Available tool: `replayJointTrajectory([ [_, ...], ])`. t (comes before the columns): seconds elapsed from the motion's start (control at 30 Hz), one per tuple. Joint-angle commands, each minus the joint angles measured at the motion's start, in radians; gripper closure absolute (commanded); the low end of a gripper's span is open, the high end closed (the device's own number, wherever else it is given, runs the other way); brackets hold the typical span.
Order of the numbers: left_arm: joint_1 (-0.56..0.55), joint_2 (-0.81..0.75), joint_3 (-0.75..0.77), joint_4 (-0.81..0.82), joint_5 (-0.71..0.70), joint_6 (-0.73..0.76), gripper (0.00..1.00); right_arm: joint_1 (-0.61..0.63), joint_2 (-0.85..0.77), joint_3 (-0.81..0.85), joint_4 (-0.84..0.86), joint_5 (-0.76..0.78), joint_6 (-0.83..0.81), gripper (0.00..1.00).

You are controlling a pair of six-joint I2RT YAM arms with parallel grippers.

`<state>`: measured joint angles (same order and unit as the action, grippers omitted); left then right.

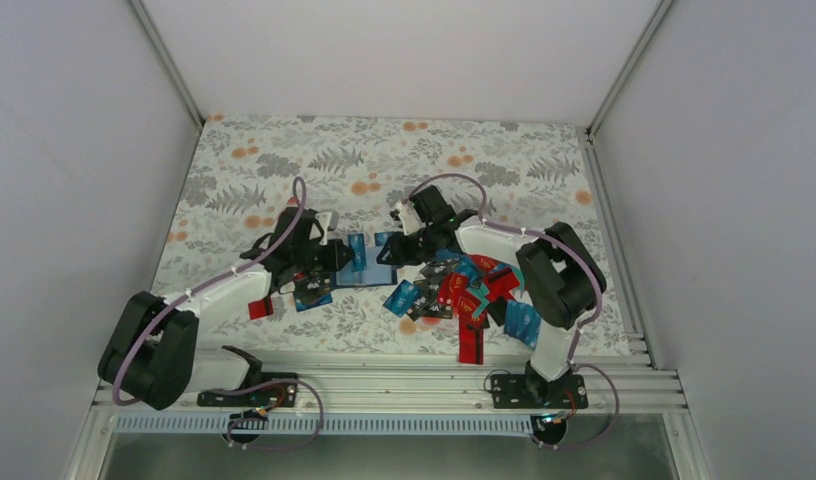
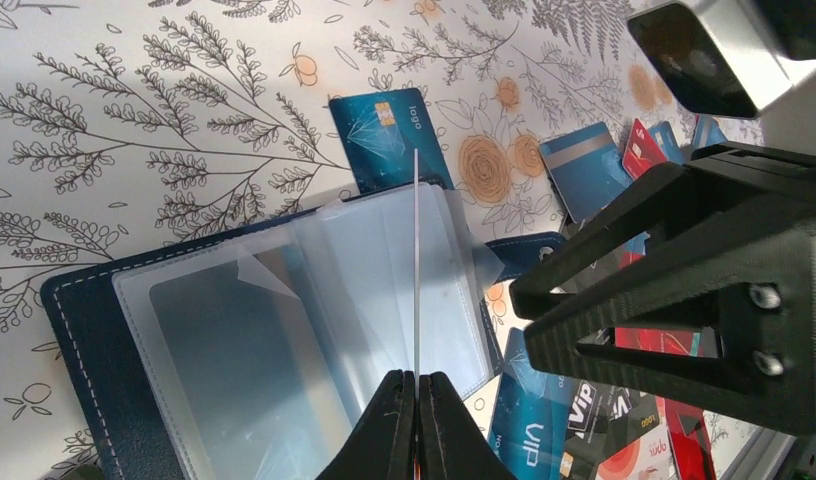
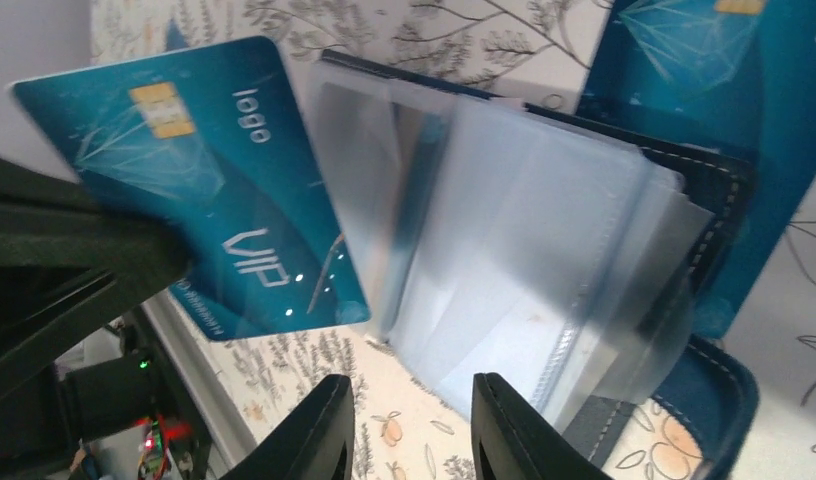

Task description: Put the credit cards into the card holder

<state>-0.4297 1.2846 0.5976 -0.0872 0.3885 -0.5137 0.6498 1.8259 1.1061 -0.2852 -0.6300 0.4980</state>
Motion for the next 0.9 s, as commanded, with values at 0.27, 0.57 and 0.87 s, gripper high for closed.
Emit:
replayJointTrajectory([
  [0.27,0.008,0.055,-0.026,0.081,0.047,0.004,0.98,0.006,0.068,0.016,-0.024,0.1,-0.028,0.81],
  [0.57,0.01,0.074,-0.03,0.079,0.05,0.017,0.98,0.004,0.088,-0.018,-0.029,0.176,-0.036,0.87],
  [0.87,0.01,0.094,-0.031,0.082,0.053,0.025,0.97,0.001,0.097,-0.068,-0.004,0.177,-0.027,0.92],
])
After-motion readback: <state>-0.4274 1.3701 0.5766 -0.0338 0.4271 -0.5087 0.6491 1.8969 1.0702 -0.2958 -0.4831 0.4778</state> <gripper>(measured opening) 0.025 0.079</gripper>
